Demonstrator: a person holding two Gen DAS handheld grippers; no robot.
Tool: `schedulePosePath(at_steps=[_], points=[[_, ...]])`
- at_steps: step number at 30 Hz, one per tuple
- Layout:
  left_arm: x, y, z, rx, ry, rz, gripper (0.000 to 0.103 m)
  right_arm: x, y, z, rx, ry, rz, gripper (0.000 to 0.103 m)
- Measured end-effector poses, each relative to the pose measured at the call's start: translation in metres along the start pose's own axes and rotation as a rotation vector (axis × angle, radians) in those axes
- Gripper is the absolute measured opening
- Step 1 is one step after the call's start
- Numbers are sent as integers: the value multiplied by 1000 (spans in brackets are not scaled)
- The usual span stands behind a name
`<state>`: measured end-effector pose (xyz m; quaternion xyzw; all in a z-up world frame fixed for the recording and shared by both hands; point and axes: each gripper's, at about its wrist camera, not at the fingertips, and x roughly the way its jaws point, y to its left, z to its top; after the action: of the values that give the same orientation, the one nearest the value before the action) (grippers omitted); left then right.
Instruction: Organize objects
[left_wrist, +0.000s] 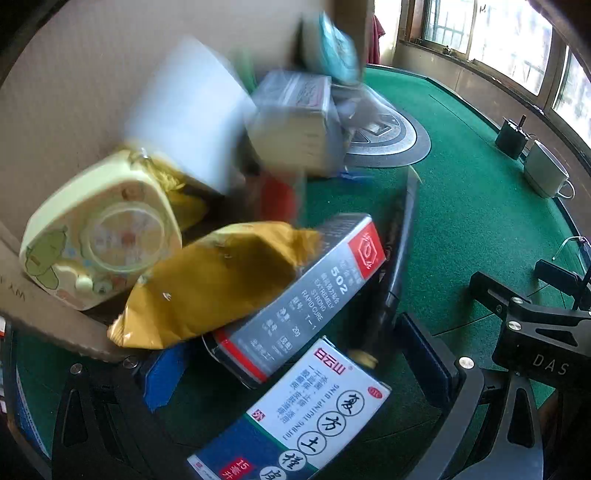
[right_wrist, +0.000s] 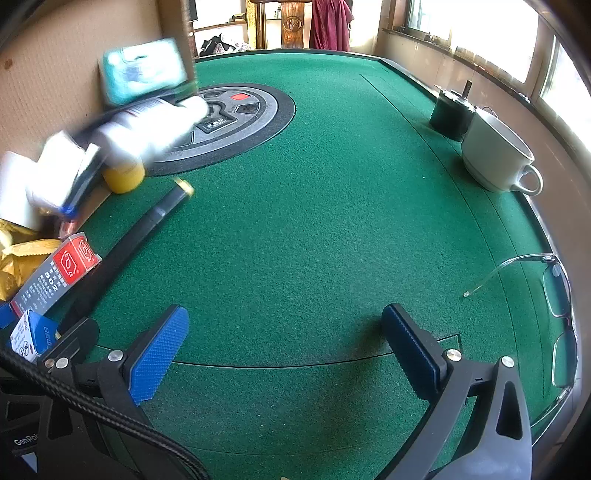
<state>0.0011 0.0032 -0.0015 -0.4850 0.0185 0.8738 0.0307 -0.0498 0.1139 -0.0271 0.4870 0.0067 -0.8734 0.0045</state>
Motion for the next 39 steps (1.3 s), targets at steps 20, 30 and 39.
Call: schedulePosePath(at_steps=[20, 30, 39], points=[[-2, 1, -2, 0, 0, 0, 102, -3, 3, -1, 0, 0, 0, 103], [-2, 1, -1, 1, -1, 0, 102, -3, 3, -1, 0, -1, 0, 103], [-2, 1, -1, 1, -1, 0, 102, -4, 1, -2, 1, 0, 0, 103]])
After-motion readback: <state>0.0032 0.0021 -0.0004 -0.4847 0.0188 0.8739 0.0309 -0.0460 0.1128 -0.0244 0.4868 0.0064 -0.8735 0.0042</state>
